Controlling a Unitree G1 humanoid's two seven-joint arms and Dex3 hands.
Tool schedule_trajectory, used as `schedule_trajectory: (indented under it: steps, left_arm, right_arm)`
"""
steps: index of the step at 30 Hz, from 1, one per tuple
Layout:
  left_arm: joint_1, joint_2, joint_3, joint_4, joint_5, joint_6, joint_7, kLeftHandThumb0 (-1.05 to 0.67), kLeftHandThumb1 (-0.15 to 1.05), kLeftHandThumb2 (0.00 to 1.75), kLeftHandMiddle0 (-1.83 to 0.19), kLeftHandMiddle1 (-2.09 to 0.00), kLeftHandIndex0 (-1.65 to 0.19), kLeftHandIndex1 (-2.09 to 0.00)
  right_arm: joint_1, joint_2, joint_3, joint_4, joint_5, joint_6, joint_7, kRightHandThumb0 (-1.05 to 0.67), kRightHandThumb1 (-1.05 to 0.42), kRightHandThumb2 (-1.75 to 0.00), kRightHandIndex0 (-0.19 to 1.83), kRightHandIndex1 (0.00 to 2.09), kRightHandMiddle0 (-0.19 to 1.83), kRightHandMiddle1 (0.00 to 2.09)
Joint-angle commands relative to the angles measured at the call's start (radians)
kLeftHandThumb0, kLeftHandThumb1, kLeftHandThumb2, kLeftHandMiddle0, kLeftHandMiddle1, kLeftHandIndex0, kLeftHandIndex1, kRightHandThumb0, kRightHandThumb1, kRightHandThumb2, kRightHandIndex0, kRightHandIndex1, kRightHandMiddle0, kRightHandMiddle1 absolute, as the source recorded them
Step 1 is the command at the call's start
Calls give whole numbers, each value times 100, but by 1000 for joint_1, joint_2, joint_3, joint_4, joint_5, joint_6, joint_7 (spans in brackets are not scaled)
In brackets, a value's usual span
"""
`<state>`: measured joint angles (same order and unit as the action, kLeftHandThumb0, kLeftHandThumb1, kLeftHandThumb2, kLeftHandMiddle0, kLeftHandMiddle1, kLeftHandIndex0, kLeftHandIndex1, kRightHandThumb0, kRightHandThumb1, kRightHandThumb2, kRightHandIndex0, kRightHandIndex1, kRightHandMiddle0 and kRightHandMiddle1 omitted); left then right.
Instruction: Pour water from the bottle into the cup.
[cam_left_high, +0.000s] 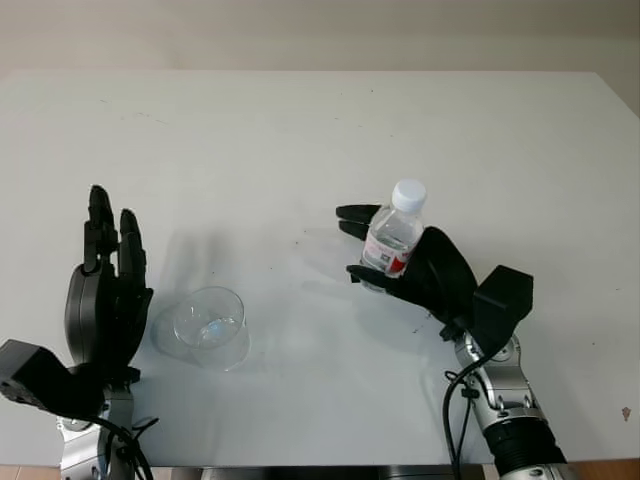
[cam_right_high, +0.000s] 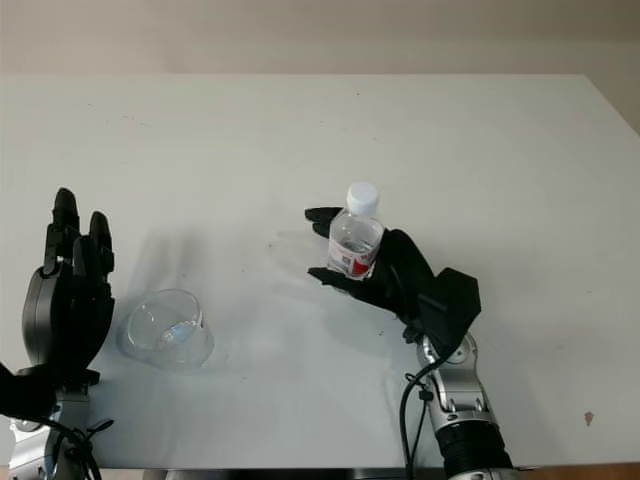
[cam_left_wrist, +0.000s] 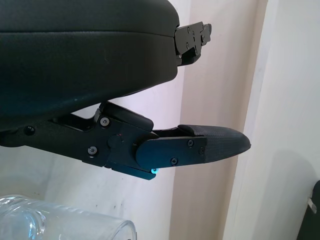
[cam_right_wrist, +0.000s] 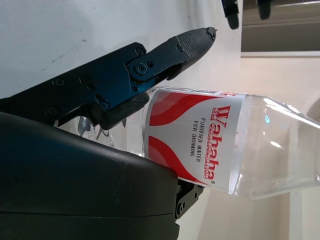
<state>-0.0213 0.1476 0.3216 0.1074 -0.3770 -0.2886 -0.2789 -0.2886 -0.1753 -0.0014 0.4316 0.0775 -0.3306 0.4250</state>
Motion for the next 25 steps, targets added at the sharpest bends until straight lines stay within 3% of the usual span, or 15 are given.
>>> schedule_trajectory:
  steps: [1, 4, 6, 10, 25]
  left_arm:
    - [10, -13, -2, 27, -1, -9, -5, -78, 105, 43, 19, -5, 19, -1]
    - [4, -13, -4, 33, 11, -13, 3, -79, 105, 43, 18, -5, 19, -1]
    - [0, -12, -5, 37, 15, -15, 7, -79, 105, 44, 18, -5, 19, -1]
    - [-8, -16, -3, 47, 13, -20, 6, -79, 105, 44, 18, -5, 19, 0]
    - [-29, -9, 2, 83, 13, -36, -8, -79, 105, 45, 19, -3, 19, 0]
  right_arm:
    - [5, -19, 7, 12, -12, -26, 9, -84, -89, -5, 7, 4, 7, 25]
    - [4, -30, 2, 12, 4, -38, 42, -90, -88, -5, -14, 1, -12, 10]
    - [6, -29, -11, 8, 34, -42, 63, -93, -87, -5, -18, 0, -17, 3]
    - [18, -18, -43, -17, 79, -60, 52, -99, -90, -6, -19, 0, -19, 0]
    - [30, -50, -117, -68, 178, -35, 86, -99, -92, -5, -19, 0, -19, 0]
